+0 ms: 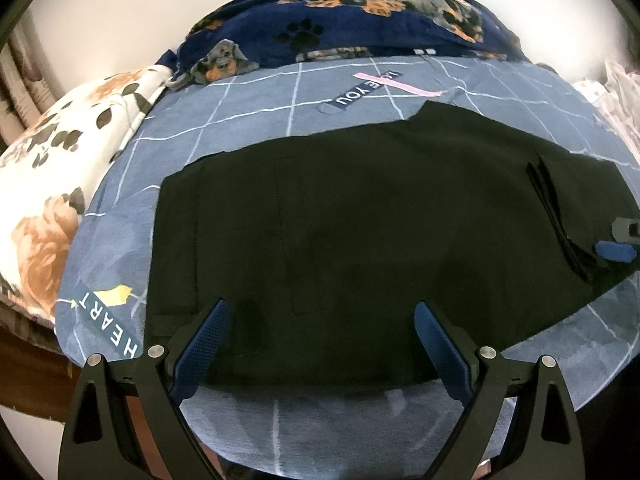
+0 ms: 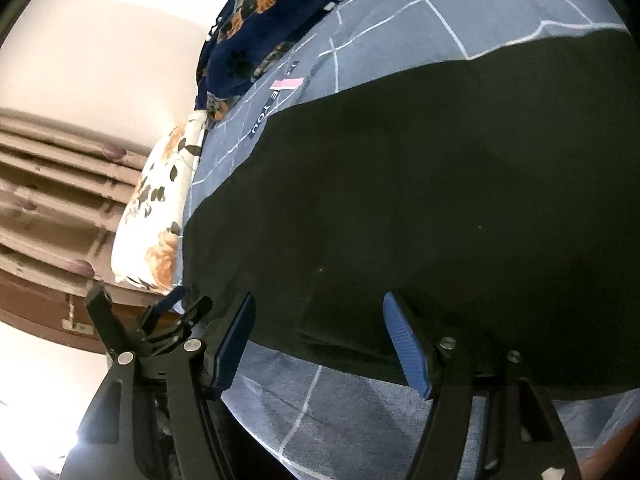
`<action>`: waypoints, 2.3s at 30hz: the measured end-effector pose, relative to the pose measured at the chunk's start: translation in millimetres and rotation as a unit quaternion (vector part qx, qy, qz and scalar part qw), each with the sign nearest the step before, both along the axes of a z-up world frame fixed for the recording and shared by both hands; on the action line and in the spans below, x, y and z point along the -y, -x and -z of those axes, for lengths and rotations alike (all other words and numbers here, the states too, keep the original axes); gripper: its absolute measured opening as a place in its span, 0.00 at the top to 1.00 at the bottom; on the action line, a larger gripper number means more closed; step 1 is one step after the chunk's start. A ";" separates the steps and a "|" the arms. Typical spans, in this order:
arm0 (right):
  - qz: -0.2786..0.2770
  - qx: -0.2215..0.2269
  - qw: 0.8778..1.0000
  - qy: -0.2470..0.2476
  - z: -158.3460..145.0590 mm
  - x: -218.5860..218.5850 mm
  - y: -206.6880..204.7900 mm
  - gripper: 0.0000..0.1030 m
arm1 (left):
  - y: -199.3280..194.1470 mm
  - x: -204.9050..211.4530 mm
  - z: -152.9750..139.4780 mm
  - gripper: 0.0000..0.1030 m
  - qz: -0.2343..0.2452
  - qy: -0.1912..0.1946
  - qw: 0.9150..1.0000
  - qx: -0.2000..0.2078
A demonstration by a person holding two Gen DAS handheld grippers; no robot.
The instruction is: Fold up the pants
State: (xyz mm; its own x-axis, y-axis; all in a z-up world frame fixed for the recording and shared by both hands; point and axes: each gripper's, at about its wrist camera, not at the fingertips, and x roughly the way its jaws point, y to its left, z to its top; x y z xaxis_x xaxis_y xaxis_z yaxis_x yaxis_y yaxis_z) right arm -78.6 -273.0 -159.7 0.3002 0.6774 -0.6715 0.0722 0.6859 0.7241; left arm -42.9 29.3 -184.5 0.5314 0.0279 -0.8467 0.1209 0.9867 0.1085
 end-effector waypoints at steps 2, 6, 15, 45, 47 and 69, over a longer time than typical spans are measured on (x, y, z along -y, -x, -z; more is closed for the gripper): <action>0.001 0.000 1.000 -0.001 1.2 1.0 0.7 0.39 | -1.0 -4.6 -2.3 0.09 -0.009 0.007 1.000 0.001; 0.002 0.004 1.000 0.004 1.1 -0.5 1.6 0.39 | -3.3 -14.1 -3.5 0.09 -0.023 0.023 0.999 -0.005; 0.016 0.032 0.999 -0.029 -19.4 27.0 -6.2 0.41 | -2.1 -4.5 -4.1 0.09 -0.015 0.005 1.000 -0.003; 0.122 0.095 0.988 -0.023 -13.9 201.9 3.0 0.91 | -6.0 -3.7 -0.6 0.09 -0.021 -0.004 1.000 -0.012; 0.094 0.115 0.988 -0.041 -23.9 197.9 21.8 0.90 | -6.7 -4.0 0.1 0.09 -0.024 -0.002 1.000 -0.014; 0.043 0.097 0.994 -0.023 -12.3 175.8 64.0 0.87 | -8.9 -46.7 -32.8 0.09 -0.067 0.024 0.997 0.013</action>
